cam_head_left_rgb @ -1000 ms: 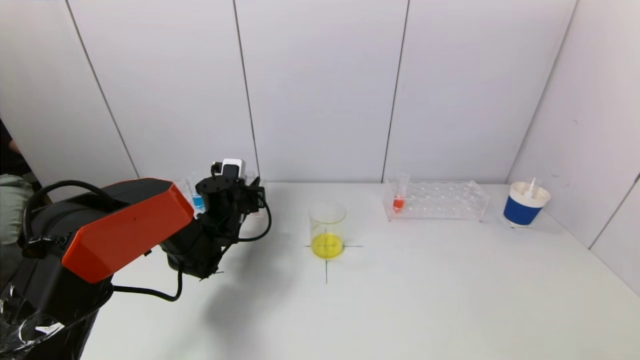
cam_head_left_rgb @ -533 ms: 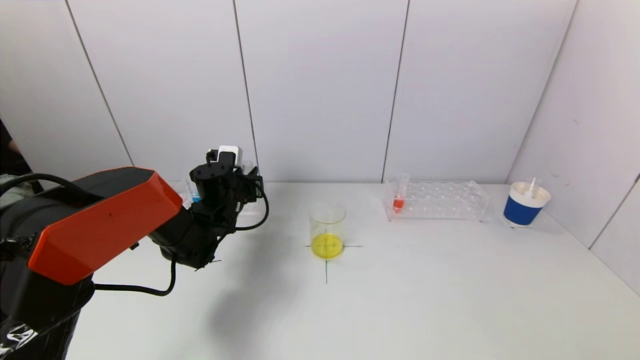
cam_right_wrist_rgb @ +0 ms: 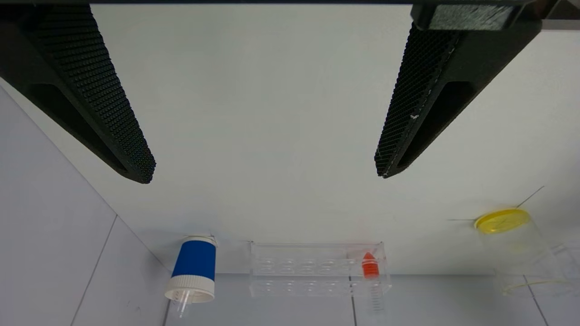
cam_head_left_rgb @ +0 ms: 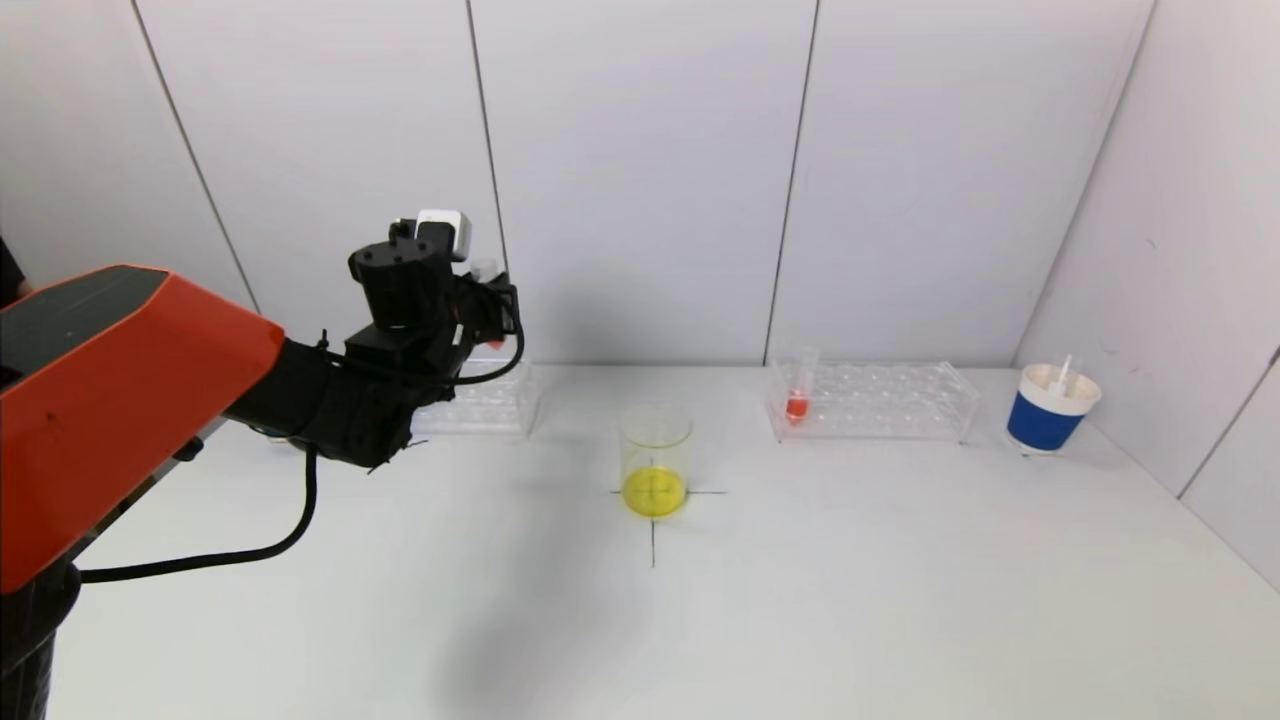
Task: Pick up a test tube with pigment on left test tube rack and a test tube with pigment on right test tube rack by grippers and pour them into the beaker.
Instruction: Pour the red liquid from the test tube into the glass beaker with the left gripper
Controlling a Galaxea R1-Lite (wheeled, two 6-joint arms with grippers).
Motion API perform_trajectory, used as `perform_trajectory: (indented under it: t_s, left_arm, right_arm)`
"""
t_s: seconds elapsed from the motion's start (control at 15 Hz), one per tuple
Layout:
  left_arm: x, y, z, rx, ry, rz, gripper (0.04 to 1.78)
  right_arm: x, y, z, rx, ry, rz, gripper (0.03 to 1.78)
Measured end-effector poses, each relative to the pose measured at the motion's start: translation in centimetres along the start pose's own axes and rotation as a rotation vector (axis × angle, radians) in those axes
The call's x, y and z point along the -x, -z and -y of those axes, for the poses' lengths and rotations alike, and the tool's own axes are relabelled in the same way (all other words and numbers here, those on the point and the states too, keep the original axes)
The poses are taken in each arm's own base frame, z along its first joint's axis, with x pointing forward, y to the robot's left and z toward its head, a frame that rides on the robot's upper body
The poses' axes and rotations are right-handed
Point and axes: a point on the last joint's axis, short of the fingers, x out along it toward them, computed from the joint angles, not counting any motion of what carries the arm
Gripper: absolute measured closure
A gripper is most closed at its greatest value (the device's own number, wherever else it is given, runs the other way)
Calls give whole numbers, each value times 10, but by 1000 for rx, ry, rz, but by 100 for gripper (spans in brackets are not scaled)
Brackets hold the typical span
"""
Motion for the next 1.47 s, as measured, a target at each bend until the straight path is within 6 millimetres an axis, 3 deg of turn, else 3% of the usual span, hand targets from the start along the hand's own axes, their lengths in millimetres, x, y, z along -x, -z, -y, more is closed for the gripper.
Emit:
perform_trajectory:
  t_s: [0.33,0.73,1.07,1.47]
  left_arm:
    - [0,-55,14,-1,45,24,138]
    - [0,-95,49,-10,235,9,138]
    - [-11,-101,66,-59,506,7,138]
    - [-22,-82,74,-185,768,53,138]
  right_arm:
    - [0,0,0,0,0,0,5]
    - [0,0,0,0,0,0,5]
    - [0,0,0,0,0,0,5]
    - [0,0,0,0,0,0,5]
